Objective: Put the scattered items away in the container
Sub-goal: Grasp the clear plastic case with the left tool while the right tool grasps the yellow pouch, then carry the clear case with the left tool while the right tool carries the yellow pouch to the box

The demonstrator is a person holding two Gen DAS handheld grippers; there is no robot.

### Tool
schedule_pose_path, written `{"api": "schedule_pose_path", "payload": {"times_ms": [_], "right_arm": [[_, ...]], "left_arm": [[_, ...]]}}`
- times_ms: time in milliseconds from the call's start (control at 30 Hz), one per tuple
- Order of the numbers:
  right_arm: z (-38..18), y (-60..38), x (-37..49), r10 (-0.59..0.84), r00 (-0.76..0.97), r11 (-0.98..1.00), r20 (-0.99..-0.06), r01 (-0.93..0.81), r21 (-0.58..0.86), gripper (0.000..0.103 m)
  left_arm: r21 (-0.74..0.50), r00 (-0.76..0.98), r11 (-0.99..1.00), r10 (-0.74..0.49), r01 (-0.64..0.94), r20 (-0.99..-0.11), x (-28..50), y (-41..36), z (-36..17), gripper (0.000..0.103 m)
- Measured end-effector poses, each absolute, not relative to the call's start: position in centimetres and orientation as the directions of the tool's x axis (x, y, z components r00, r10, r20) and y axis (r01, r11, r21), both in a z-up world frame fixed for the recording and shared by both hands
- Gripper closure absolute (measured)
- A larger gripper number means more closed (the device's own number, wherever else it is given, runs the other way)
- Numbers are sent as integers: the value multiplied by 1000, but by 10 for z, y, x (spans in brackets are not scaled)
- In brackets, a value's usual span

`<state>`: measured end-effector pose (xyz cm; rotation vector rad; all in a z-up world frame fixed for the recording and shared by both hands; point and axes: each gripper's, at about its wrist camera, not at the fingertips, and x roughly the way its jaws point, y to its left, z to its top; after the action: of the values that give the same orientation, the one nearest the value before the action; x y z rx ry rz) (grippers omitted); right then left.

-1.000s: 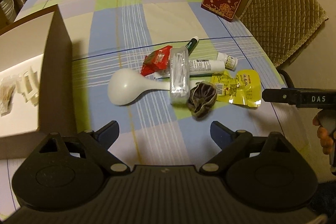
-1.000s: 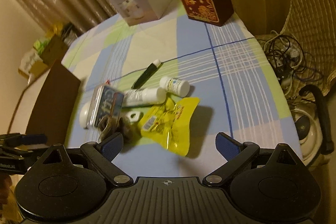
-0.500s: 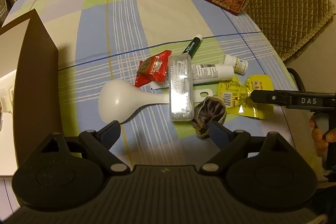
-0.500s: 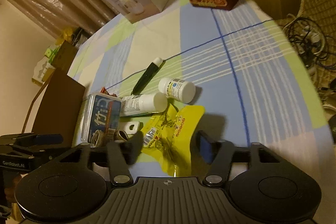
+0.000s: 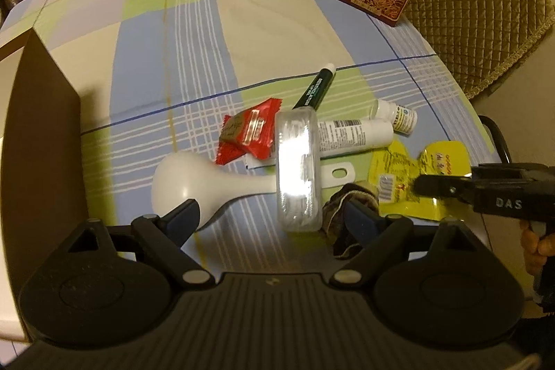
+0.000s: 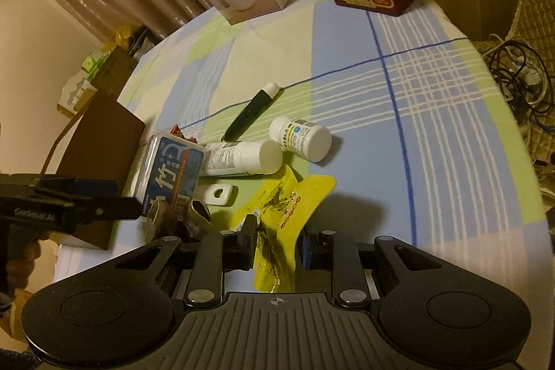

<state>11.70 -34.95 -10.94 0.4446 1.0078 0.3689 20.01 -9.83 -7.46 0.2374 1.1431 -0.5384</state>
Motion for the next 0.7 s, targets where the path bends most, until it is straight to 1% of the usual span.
{"api": "schedule_pose_path", "payload": {"times_ms": [100, 267, 300, 367, 400, 433, 467, 500, 533, 700], "right_arm": [[-106, -353, 115, 479, 489, 856, -729, -75, 511, 77], [-102, -353, 114, 467, 501, 859, -729, -62, 508, 77], [-101, -354, 114, 466, 504, 859, -728, -59, 509, 77], [-100, -354, 113, 462, 510, 859, -726, -54, 509, 77], [-99, -354, 112, 463, 511, 858, -724, -52, 511, 78], [-97, -355, 112, 462, 514, 857, -723, -50, 513, 78], [-96, -355, 111, 461, 517, 857, -721, -49, 513, 78], [-95, -356, 111, 461, 520, 857, -719, -49, 513, 79], [-93, -356, 110, 463, 523, 855, -716, -50, 517, 79], [-86, -357, 109, 463, 535, 853, -707, -49, 520, 80]], "left_arm": [[-118, 292, 847, -305, 518, -907, 208, -103, -78, 26], [-148, 271, 846, -323, 512, -907, 224, -111, -85, 32], [-152, 264, 844, -325, 514, -908, 226, -112, -87, 34], [-162, 248, 844, -325, 511, -912, 230, -115, -92, 43], [-168, 241, 846, -326, 506, -914, 232, -115, -95, 56], [-178, 232, 848, -329, 498, -915, 234, -115, -97, 65], [-197, 223, 849, -341, 490, -913, 235, -113, -99, 69], [-220, 212, 848, -357, 482, -910, 236, -111, -100, 77], [-232, 209, 848, -365, 476, -907, 236, -110, -100, 78], [-213, 248, 847, -368, 487, -896, 229, -102, -88, 78]]}}
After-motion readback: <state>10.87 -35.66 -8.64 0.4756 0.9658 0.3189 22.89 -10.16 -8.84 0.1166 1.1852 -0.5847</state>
